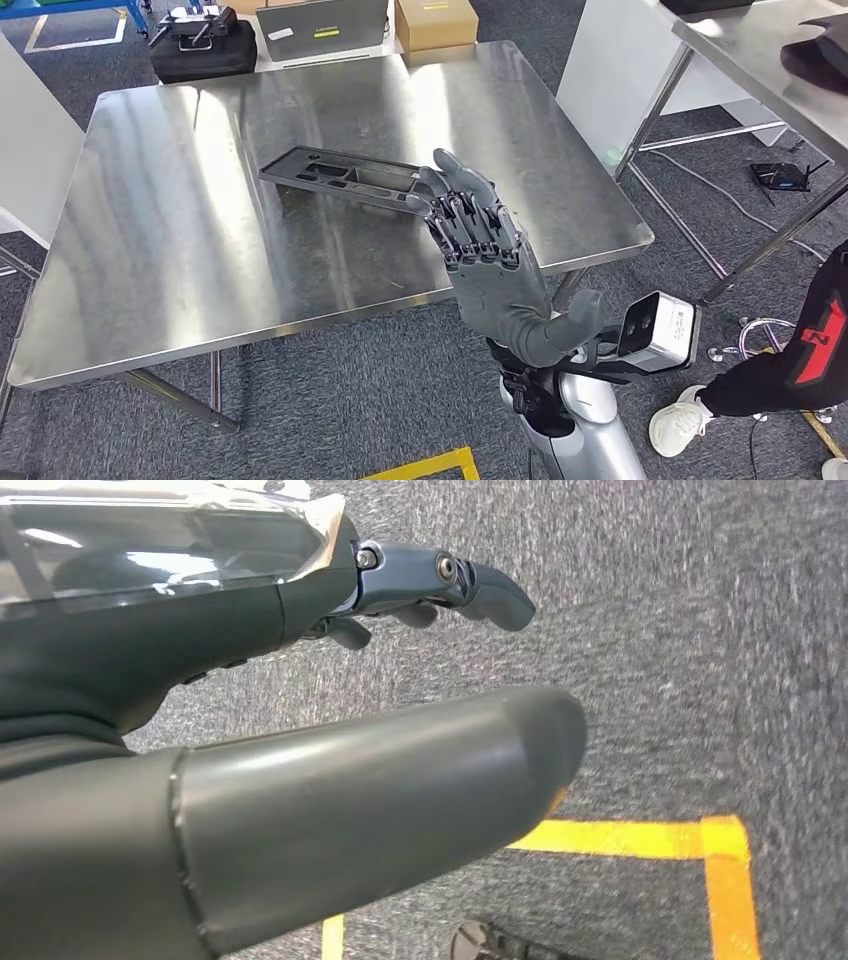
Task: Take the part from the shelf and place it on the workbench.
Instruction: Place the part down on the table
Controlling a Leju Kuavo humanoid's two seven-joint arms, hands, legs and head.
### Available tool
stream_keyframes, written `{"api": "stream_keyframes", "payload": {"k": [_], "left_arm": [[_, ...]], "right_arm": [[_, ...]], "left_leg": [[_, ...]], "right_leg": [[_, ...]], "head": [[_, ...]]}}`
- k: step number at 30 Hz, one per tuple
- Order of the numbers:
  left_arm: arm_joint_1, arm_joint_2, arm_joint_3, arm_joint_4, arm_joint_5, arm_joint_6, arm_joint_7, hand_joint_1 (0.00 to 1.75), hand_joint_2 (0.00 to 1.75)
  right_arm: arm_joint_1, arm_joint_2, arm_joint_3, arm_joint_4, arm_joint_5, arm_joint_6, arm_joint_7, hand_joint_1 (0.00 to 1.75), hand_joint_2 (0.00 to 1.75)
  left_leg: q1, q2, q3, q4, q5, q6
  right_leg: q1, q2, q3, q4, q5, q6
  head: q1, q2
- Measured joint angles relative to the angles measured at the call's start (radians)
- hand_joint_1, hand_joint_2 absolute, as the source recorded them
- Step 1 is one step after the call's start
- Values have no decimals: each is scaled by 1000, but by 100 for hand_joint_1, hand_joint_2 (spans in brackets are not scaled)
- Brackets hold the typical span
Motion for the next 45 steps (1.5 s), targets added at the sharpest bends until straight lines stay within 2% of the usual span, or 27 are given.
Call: {"api": "stream_keyframes", "payload": {"k": [2, 3, 5, 7, 8, 9, 11, 13, 15, 17, 18, 20, 22, 23, 25, 27, 29, 30, 32, 33, 34, 37, 38, 40, 42, 44, 45], "left_arm": [[1, 1, 0, 1, -1, 0, 0, 0, 0], [1, 2, 0, 1, -2, 0, 1, 0, 0], [1, 4, 0, 2, -5, 0, 1, 0, 0], [1, 5, 0, 2, -9, 0, 2, 0, 0], [1, 6, 0, 2, -11, 1, 1, 0, 0], [1, 7, 0, 2, -13, 1, 1, 0, 0], [1, 9, 0, 2, -13, 0, 0, 0, 0], [-1, 9, 0, 2, -14, 0, -2, 0, 0], [-2, 9, 0, 2, -14, 0, -4, 0, 0], [-1, 9, 0, 2, -14, 0, -4, 0, 0], [-1, 10, 0, 2, -14, 0, -4, 0, 0], [-1, 10, 0, 2, -14, 0, -5, 0, 0], [-1, 10, 0, 2, -15, -1, -5, 0, 0], [0, 10, 0, 2, -15, -1, -6, 0, 0], [0, 10, 0, 2, -15, -1, -7, 0, 0], [-1, 9, 1, 2, -16, -2, -9, 0, 0], [0, 8, 1, 2, -18, -4, -11, 0, 0], [0, 7, 1, 2, -19, -4, -12, 0, 0], [2, 6, 1, 2, -21, -6, -14, 0, 0], [3, 7, 1, 2, -21, -6, -14, 0, 0], [4, 7, 2, 2, -22, -6, -15, 0, 0], [5, 8, 2, 2, -22, -6, -15, 0, 0], [5, 9, 3, 2, -23, -6, -16, 0, 0], [5, 10, 3, 2, -30, -9, -18, 0, 0], [4, 12, 3, 2, -44, -12, -21, 0, 0], [2, 12, 2, 2, -53, -13, -21, 0, 0], [1, 11, 2, 1, -54, -15, -21, 0, 0]], "right_arm": [[1, 0, -1, 1, 4, -6, -1, 0, 0], [3, 0, -1, 1, 9, -11, -1, 0, 0], [8, 2, -2, 1, 19, -21, -1, 0, 0], [20, 4, -3, 0, 28, -29, 1, 0, 0], [27, 4, -4, -2, 33, -32, 3, 0, 0], [33, 4, -5, -4, 36, -35, 5, 0, 0], [42, 4, -5, -8, 42, -38, 9, 0, 0], [47, 4, -6, -15, 48, -41, 10, 0, 0], [52, 4, -6, -20, 53, -44, 10, 0, 0], [58, 4, -6, -21, 54, -46, 10, 0, 0], [60, 3, -6, -21, 55, -47, 10, 0, 0], [63, 0, -6, -21, 57, -49, 11, 0, 0], [66, -1, -6, -21, 62, -52, 11, 0, 0], [68, -2, -6, -21, 67, -56, 11, 0, 0], [72, -3, -6, -21, 79, -67, 9, 0, 0], [72, -3, -5, -24, 88, -78, 8, 0, 0], [71, -2, -5, -31, 92, -85, 6, 0, 0], [71, -1, -6, -34, 93, -87, 5, 0, 0], [75, -1, -6, -37, 98, -92, 5, 0, 0], [77, -1, -6, -38, 101, -94, 5, 0, 0], [79, 0, -6, -38, 103, -96, 5, 0, 0], [83, 1, -6, -38, 105, -98, 5, 0, 0], [85, 1, -6, -38, 106, -99, 5, 0, 0], [90, 1, -6, -38, 107, -100, 5, 0, 0], [93, 1, -6, -39, 109, -101, 5, 0, 0], [94, 1, -7, -44, 111, -101, 4, 0, 0], [94, 1, -7, -47, 113, -101, 3, 0, 0]], "left_leg": [[4, -1, -9, 7, -2, -11], [6, -4, -18, 24, -25, -17], [13, -10, -46, 113, -116, -29], [22, -12, -73, 233, -186, -42], [28, -12, -73, 268, -186, -48], [33, -11, -58, 272, -164, -54], [45, -11, 19, 182, -109, -69], [45, -17, 99, 62, -112, -75], [36, -23, 118, 20, -131, -62], [32, -20, 96, 22, -118, -34], [30, -17, 85, 21, -107, -20], [29, -12, 59, 20, -81, 3], [24, -10, 27, 21, -53, 12], [21, -9, 11, 21, -39, 13], [14, -8, -20, 21, -14, 14], [9, -10, -45, 22, 10, 11], [5, -10, -58, 20, 35, 3], [6, -10, -61, 16, 47, -3], [9, -9, -64, 8, 66, -14], [10, -10, -70, 14, 52, -21], [12, -11, -79, 36, 17, -27], [19, -14, -115, 202, -140, -45], [23, -14, -120, 260, -158, -52], [32, -13, -95, 302, -117, -63], [43, -13, -10, 224, -69, -74], [45, -15, 94, 86, -104, -73], [43, -17, 124, 39, -131, -66]], "right_leg": [[-11, -2, -12, -7, 13, -13], [-17, -4, -19, -10, 23, -23], [-23, -7, -37, -11, 44, -35], [-24, -8, -64, -10, 65, -35], [-25, -9, -78, -8, 76, -31], [-28, -10, -93, -4, 85, -26], [-35, -10, -124, 12, 99, -14], [-36, -10, -150, 32, 109, 0], [-33, -9, -162, 40, 122, 17], [-34, -8, -169, 39, 132, 35], [-35, -7, -178, 50, 118, 36], [-36, -5, -212, 131, 39, 22], [-33, -4, -244, 268, -46, 13], [-31, -3, -246, 320, -64, 15], [-26, -3, -201, 323, -47, 26], [-16, -3, -88, 193, -24, 18], [-2, -5, 17, 46, -37, -1], [3, -5, 38, 8, -44, -8], [1, -5, 28, -6, -30, -17], [-4, -5, 18, -8, -17, -24], [-9, -6, 6, -10, -2, -33], [-14, -9, -39, -10, 42, -44], [-15, -10, -56, -9, 57, -42], [-18, -12, -92, -5, 82, -34], [-22, -12, -128, 9, 99, -21], [-20, -14, -154, 30, 109, -7], [-18, -14, -162, 37, 115, 1]], "head": [[0, 0], [-1, 0], [-3, 0], [-4, 0], [-4, 0], [-5, 0], [-5, 0], [-5, 0], [-3, 0], [-2, 0], [-1, 0], [1, 0], [2, 0], [3, 0], [3, 0], [3, 0], [2, 0], [2, 0], [1, 0], [2, 0], [-1, 0], [-5, 0], [-6, 0], [-6, 0], [-6, 0], [-6, 0], [-5, 0]]}}
